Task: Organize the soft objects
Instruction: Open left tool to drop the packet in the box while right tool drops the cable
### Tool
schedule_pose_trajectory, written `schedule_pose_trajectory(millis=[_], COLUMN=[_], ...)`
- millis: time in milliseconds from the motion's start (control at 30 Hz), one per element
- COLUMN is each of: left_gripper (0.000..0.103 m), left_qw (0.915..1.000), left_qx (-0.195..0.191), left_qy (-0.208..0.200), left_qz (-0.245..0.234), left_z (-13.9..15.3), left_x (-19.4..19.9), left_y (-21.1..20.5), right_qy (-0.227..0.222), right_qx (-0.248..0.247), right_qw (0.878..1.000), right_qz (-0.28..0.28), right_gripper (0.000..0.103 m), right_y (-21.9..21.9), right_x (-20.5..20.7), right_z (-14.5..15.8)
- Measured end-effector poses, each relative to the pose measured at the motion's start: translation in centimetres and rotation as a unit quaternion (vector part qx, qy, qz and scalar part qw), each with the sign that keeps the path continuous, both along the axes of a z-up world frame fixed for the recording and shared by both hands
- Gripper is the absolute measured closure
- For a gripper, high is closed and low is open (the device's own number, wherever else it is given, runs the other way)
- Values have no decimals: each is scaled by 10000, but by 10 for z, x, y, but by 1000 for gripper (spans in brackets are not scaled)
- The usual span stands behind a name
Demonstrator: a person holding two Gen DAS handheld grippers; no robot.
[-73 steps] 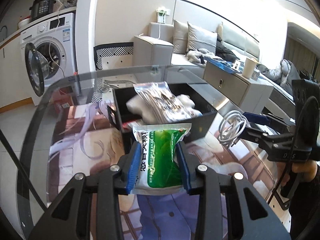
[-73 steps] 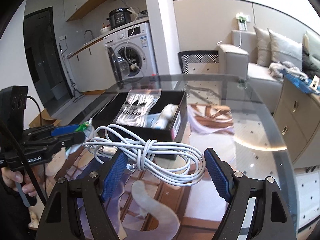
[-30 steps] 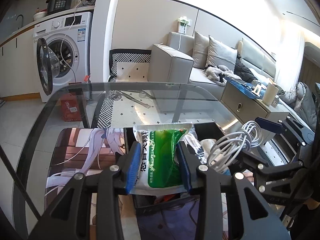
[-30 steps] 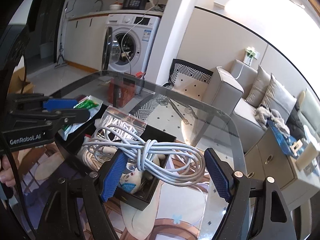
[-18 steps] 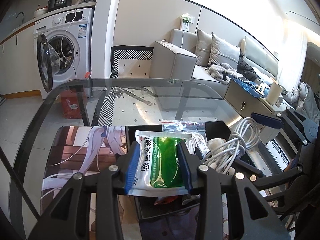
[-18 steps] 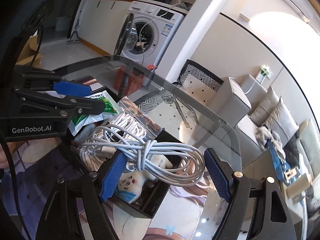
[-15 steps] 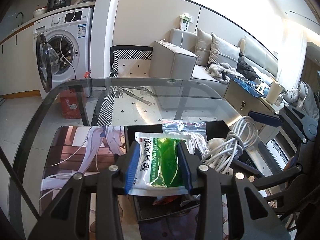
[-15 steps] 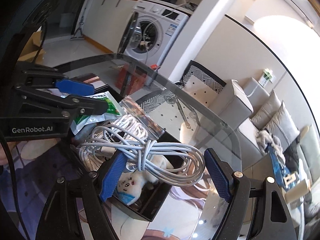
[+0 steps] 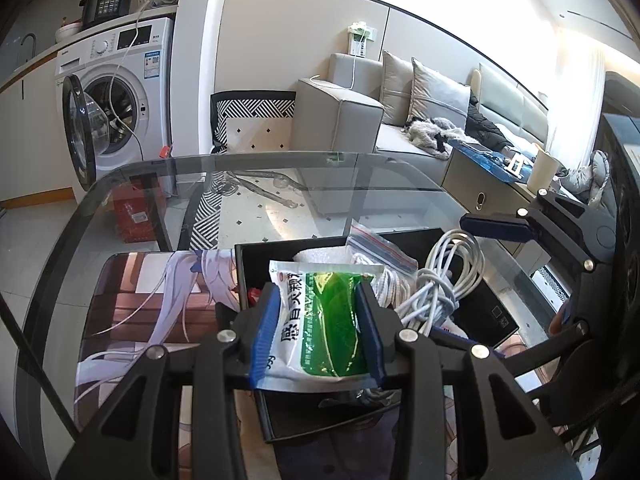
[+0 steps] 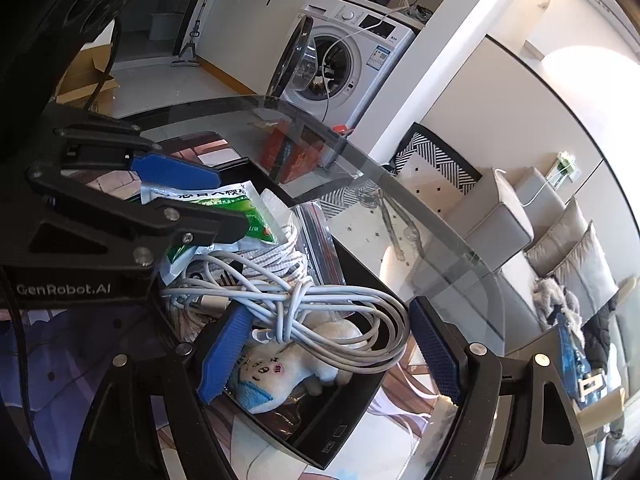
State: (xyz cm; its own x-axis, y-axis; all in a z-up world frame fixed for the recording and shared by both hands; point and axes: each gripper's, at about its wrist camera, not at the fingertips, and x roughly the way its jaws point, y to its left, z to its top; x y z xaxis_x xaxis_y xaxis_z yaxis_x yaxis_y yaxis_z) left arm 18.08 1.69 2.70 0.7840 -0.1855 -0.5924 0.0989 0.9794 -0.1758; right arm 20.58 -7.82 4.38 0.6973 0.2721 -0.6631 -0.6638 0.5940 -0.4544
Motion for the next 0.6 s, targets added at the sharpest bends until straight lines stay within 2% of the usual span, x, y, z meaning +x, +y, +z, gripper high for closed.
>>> schedule_pose_trajectory(millis=[100, 267, 600], left_gripper=[62, 61, 38], left_qw=[10000, 9999, 9997], left_qx=[4, 97, 169], left_qy=[42, 74, -13], left_qz=[-48, -112, -185], left_z=[-1, -1, 11], left_x=[1, -1, -15], left_y=[-1, -3, -2], right_qy=[91, -46, -133], right_qx=[68, 8, 359], right_qw=[9999, 10000, 9993], right_qz=[-11, 33, -58], right_gripper=[17, 14, 8], right_y=[-1, -4, -23], right_x=[3, -2, -21], right_z=[0, 1, 20])
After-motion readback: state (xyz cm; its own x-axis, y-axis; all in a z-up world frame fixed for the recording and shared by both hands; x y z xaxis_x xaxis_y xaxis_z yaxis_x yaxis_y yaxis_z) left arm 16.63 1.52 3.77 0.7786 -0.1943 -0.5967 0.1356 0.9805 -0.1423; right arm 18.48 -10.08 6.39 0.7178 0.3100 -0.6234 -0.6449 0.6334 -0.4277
